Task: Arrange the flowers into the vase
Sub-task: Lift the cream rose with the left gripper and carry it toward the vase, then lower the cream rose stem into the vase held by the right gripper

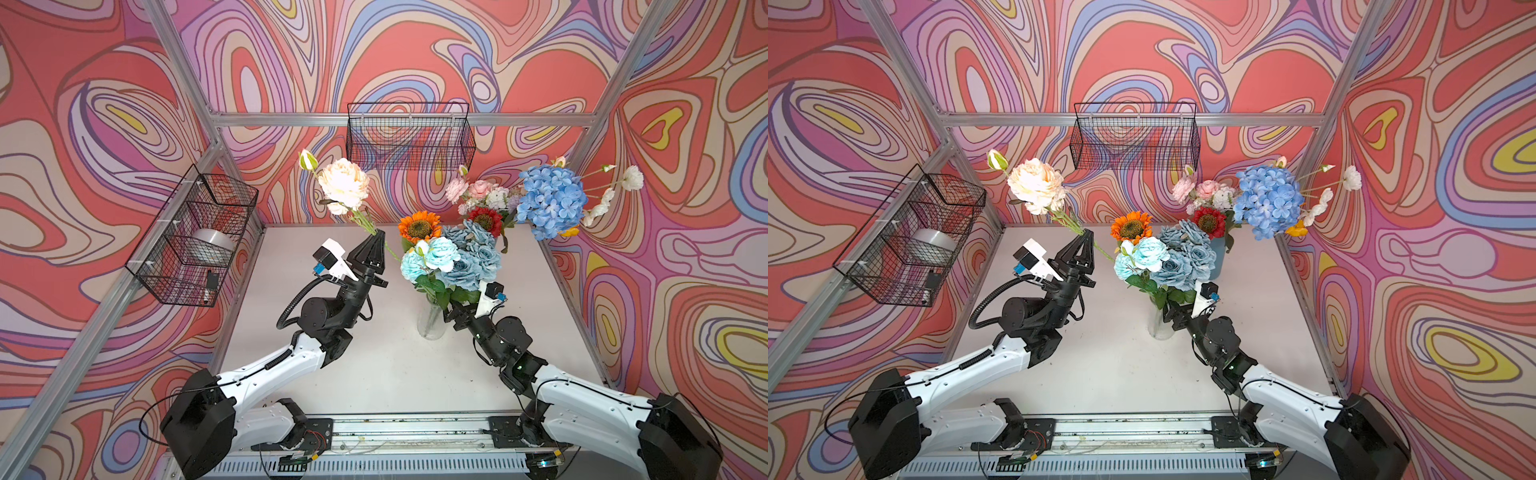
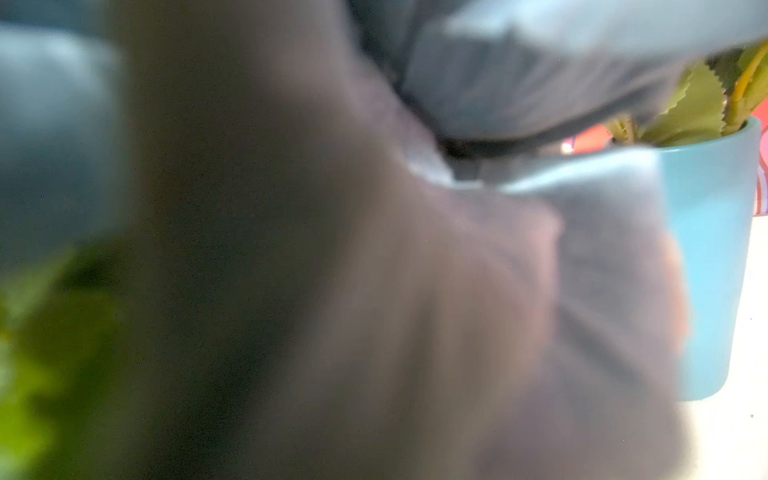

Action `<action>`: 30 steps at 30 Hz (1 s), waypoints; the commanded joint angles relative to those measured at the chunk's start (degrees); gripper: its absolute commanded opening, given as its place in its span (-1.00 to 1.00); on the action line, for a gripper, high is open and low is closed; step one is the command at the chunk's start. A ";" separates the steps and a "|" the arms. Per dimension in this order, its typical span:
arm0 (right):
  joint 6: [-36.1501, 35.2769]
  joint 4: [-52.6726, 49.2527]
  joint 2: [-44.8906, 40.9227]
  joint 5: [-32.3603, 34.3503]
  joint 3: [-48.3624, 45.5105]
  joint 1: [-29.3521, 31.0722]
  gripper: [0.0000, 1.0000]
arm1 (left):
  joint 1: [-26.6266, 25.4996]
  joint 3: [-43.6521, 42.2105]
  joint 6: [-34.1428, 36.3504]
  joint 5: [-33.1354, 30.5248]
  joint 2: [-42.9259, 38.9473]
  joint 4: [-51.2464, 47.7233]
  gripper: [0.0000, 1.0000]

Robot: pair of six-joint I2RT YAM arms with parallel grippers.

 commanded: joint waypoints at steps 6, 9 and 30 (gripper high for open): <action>-0.20 1.27 1.25 -1.29 1.16 -0.02 0.73 | -0.46 -3.34 1.92 0.55 2.40 4.09 -1.00; -0.03 1.46 1.54 -1.58 1.20 -0.02 0.73 | -0.87 -4.03 1.25 0.16 3.66 4.11 -1.00; 0.04 1.43 1.17 -1.89 0.76 -0.04 0.73 | -9.22 -9.65 5.32 -5.03 5.60 3.99 -1.00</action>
